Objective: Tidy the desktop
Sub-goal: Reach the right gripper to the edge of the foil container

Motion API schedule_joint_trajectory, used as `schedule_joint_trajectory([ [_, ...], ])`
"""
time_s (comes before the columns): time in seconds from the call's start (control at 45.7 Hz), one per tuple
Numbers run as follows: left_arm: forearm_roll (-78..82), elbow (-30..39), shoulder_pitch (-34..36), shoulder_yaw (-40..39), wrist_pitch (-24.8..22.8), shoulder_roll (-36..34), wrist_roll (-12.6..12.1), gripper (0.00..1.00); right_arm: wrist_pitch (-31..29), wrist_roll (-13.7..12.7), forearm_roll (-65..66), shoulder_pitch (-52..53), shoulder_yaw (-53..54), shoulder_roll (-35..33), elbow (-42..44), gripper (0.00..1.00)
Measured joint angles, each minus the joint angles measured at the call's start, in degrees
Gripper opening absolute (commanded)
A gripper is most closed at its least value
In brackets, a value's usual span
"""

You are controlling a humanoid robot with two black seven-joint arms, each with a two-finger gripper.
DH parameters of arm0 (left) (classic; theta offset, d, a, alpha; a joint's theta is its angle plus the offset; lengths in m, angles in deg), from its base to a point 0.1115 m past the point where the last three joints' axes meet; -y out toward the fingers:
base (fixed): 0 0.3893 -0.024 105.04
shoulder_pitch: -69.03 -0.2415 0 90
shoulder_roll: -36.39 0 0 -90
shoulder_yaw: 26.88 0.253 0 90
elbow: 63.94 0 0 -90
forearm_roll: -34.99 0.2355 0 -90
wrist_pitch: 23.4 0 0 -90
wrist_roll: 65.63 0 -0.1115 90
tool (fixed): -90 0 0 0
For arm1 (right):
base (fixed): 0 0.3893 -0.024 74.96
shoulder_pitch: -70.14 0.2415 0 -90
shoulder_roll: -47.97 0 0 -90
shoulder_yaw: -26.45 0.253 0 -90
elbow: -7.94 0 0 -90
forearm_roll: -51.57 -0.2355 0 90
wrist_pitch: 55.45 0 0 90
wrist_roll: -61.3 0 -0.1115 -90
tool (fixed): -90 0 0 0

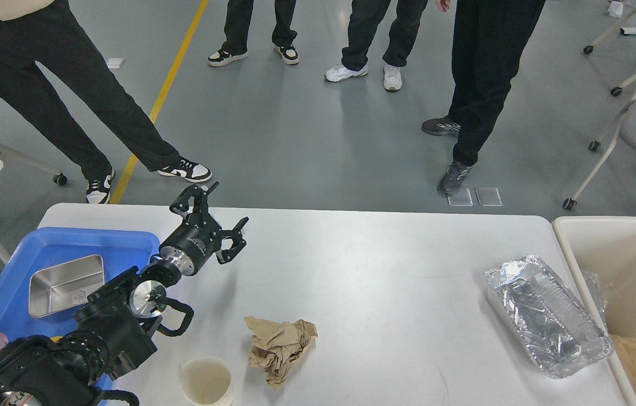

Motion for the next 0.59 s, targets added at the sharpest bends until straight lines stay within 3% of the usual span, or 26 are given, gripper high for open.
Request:
schedule_joint_trajectory([
  [0.241,0.0,0.0,-0.75,0.28,0.0,0.09,0.34,0.96,0.22,-2.67,0.1,-0.54,0.08,13.18,8.68,1.0],
  [0.591,0.0,0.0,-1.28,0.26,-0.04,-0.78,0.36,0.96,0.45,-3.72,1.28,2.42,-0.01,29.66,24.05,1.0],
])
